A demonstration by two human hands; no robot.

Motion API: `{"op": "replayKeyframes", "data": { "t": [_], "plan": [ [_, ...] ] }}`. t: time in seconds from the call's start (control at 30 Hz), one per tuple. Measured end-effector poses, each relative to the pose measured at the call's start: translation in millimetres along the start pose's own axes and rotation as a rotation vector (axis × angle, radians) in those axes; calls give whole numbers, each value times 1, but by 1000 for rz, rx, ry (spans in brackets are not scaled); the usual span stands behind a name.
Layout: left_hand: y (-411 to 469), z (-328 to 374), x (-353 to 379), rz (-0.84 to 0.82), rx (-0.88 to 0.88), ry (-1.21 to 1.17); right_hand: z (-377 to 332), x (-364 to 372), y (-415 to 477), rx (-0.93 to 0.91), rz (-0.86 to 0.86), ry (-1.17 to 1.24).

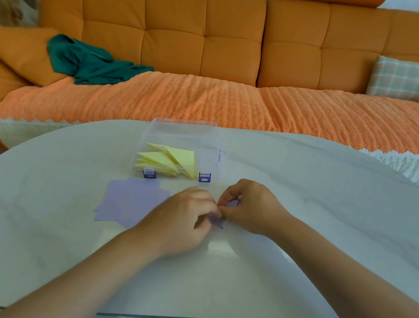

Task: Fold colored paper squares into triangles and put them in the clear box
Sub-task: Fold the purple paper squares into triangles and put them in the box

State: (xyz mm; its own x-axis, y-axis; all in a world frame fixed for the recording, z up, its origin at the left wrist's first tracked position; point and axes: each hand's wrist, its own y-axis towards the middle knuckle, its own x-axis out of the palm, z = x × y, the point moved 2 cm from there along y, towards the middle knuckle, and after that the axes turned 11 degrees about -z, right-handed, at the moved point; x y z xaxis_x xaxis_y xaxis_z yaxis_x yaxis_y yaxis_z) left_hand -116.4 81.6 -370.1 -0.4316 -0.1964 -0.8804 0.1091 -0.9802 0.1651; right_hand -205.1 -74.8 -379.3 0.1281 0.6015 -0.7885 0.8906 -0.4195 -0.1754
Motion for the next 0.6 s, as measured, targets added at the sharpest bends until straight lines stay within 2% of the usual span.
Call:
{"op": "replayKeyframes", "data": {
  "t": [0.2, 0.37, 0.6],
  "plan": [
    [-1, -4, 6, -57, -30, -3, 0, 3, -1, -14, 12, 2],
    [-3, -4, 9, -90, -63, 35, 8, -13, -4, -58, -109, 23],
    [-2, -3, 14, -124, -71, 112, 11, -15, 1, -5, -124, -15]
  ]
}}
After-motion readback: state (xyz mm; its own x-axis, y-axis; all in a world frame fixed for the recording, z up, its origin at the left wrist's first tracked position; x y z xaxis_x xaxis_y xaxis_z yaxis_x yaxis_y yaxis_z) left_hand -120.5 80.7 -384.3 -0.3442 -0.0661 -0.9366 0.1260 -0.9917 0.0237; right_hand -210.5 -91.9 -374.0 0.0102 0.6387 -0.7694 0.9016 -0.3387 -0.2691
